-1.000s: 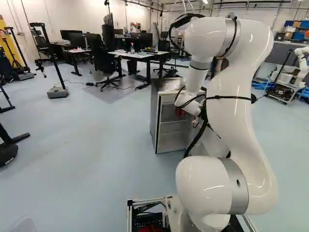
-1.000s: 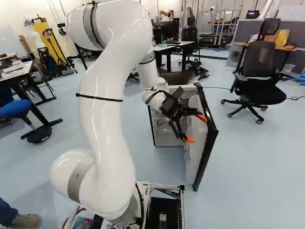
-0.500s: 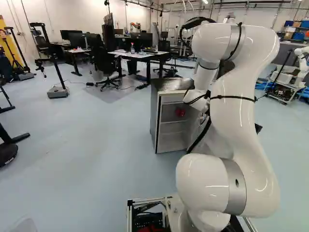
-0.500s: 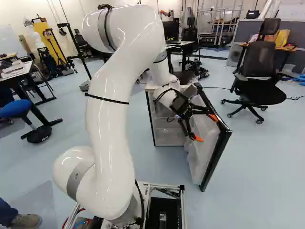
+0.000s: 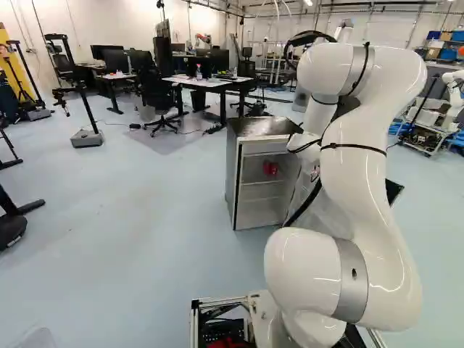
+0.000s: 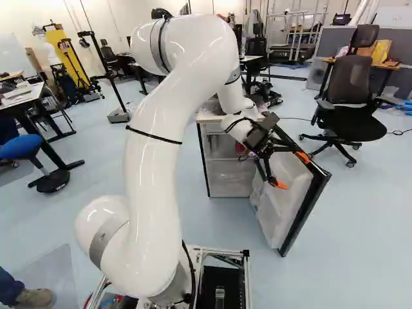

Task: Grab a drink from the fridge

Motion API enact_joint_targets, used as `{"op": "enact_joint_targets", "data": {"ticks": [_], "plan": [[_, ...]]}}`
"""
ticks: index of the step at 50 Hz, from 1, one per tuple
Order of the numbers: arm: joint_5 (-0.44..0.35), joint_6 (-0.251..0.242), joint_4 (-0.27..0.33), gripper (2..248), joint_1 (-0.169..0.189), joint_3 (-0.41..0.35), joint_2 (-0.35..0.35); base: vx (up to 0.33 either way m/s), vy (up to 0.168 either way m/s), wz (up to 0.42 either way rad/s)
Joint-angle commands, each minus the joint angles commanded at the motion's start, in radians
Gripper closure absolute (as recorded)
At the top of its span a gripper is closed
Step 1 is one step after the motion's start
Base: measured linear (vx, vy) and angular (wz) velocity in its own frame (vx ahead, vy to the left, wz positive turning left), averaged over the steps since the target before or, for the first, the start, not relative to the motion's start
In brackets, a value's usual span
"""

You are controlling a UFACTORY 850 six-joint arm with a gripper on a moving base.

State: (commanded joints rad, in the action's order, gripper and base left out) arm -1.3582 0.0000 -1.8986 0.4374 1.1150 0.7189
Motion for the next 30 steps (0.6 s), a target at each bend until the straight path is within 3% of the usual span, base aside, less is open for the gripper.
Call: {"op": "enact_joint_targets", "data": {"ticks": [30], "plan": [[0.067, 0.000, 0.132, 3, 0.094, 0.152, 0.074, 0.000, 0.000, 0.000]]}}
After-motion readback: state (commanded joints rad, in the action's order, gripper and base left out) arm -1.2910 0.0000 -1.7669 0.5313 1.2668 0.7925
